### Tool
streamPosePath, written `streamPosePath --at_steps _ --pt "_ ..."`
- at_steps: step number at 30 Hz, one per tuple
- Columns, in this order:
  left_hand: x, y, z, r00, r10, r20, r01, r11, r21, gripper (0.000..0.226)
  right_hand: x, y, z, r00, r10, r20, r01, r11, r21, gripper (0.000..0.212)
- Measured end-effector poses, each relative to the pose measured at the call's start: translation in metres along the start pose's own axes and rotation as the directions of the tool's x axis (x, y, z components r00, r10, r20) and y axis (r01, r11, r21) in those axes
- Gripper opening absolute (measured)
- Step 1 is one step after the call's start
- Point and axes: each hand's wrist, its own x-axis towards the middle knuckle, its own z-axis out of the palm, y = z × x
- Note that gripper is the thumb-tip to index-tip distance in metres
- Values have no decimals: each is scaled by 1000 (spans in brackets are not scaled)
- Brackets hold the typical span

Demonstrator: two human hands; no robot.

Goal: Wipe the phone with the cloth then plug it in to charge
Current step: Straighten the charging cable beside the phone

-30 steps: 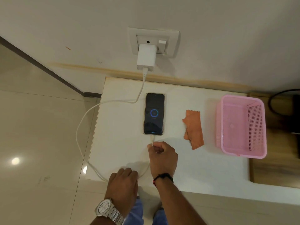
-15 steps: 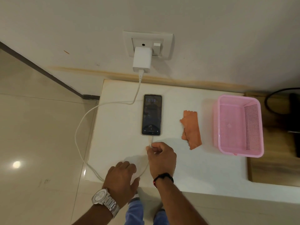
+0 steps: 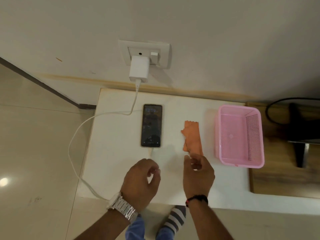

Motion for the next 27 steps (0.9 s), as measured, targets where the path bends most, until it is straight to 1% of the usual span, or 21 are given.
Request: streamPosePath --at_steps 1,3,6,9,11,13,15,16,17,19,21,23,25,27 --pt "8 11 8 1000 -9 6 10 998 -56 4 8 2 -4 999 34 -29 -34 999 1 16" --pt "27 30 27 998 -51 34 55 990 -129 20 20 3 -5 991 115 -66 -115 993 1 25" --pt "63 53 58 994 -72 84 81 991 -105 38 32 1 2 964 253 -81 -250 967 39 36" --pt "99 64 79 990 -91 105 94 995 -17 45 41 -2 10 921 386 -62 -377 919 118 45" --pt "121 67 87 992 -61 111 51 994 94 49 47 -2 12 908 415 -61 -409 908 93 47" --pt "143 69 91 992 -9 127 -20 974 228 56 50 0 13 908 414 -61 -412 910 45 40" --pt "165 71 94 987 11 163 -71 928 366 64 53 2 13 912 405 -65 -403 914 37 23" --pt "174 72 95 983 12 180 -88 903 420 64 54 2 13 915 399 -64 -397 917 37 16" --pt "182 73 95 981 12 194 -101 885 455 60 55 2 12 916 396 -59 -395 918 39 12" --pt "193 74 95 976 8 217 -114 868 483 43 54 1 10 920 391 -43 -388 920 53 7" --pt "198 75 94 976 -7 217 -109 848 519 28 50 0 8 930 366 -23 -364 929 61 9" --pt "195 76 92 978 -18 206 -100 833 545 27 42 -3 2 941 338 7 -337 937 94 12" --pt "188 79 86 977 -41 211 -72 861 504 28 35 -7 -7 953 301 29 -302 940 161 12" --pt "183 89 77 972 -90 219 10 940 341 23 32 -11 -22 969 246 14 -242 938 250 11"
